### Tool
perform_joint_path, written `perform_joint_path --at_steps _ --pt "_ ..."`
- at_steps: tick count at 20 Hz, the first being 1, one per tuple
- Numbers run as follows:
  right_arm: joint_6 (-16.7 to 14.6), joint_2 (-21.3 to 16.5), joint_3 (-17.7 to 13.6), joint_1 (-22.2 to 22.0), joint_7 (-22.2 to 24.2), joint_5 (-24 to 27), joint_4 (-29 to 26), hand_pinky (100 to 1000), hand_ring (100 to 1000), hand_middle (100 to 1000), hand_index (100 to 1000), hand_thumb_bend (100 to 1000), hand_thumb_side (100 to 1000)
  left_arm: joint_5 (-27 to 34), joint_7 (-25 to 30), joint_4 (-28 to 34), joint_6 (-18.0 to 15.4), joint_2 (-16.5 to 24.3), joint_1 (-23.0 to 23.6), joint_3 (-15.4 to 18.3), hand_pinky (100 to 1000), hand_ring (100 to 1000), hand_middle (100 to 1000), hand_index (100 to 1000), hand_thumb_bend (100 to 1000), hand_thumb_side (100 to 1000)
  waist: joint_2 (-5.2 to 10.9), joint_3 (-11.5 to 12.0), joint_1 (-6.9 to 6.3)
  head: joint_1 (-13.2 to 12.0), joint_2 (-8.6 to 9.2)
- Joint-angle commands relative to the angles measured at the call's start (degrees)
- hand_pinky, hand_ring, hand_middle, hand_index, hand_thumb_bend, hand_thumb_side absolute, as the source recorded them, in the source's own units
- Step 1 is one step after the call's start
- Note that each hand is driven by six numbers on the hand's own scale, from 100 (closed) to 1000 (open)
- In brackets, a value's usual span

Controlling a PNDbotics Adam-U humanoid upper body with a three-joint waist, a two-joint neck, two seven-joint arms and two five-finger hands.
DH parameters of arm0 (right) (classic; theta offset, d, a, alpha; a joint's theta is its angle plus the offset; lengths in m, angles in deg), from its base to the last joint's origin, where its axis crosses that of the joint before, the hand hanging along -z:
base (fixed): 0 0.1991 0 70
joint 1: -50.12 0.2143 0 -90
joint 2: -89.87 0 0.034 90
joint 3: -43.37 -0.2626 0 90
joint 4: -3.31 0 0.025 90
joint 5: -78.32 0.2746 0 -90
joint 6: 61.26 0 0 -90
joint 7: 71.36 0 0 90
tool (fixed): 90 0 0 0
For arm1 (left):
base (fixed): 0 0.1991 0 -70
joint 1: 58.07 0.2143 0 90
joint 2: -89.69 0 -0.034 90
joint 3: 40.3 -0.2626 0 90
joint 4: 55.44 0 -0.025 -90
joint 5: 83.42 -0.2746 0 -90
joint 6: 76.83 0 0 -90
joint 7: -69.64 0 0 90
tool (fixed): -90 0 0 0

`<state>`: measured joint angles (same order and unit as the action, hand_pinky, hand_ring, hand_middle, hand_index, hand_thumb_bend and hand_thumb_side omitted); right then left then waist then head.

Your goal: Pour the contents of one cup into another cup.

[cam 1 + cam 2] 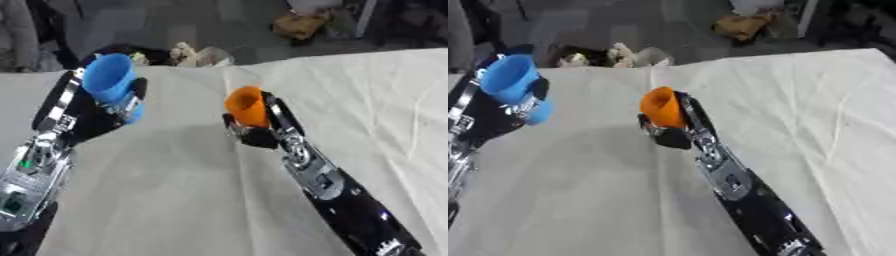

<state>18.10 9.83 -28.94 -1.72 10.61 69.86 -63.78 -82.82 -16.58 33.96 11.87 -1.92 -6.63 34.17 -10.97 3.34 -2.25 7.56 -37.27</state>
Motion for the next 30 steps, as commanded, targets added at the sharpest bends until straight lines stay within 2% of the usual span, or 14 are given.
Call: perform_joint_path --at_steps 1,8,14,21,30 --pt "-0.14 0.83 1.42 0.46 1.51 -1.23 -0.89 608 374 307 463 100 185 -1.38 1.45 1.97 0.91 2.51 -1.85 -0.62 100 583 476 878 100 293 1.28 0.02 -0.13 -0.05 -0.27" --pt "-1.71 3.45 4.25 0.23 5.07 -4.29 1.47 609 373 305 462 100 187 -5.0 4.99 1.68 1.59 4.9 -4.48 -2.64 100 581 471 873 100 289 1.72 0.19 -0.54 0.06 -0.1" --pt "-2.39 3.92 5.7 0.35 6.97 -4.85 0.23 610 374 306 464 100 186 -10.62 9.81 -0.42 1.26 6.86 -6.23 -4.32 100 578 464 867 100 290 2.19 -0.2 -0.83 -0.14 -0.27" --pt "-2.02 3.77 6.12 0.47 7.81 -3.82 -1.24 611 375 307 464 100 187 -19.41 14.99 -3.32 -1.11 9.64 -7.38 -6.54 100 562 448 856 100 288 2.59 -0.6 -1.16 -0.26 -0.36" --pt "-1.92 4.19 6.61 0.68 8.62 -3.57 -1.69 612 376 308 465 100 186 -29.87 17.66 -8.38 -4.76 8.89 -9.62 -7.71 100 529 419 847 100 271 2.84 -1.01 -1.25 -0.37 -0.44"
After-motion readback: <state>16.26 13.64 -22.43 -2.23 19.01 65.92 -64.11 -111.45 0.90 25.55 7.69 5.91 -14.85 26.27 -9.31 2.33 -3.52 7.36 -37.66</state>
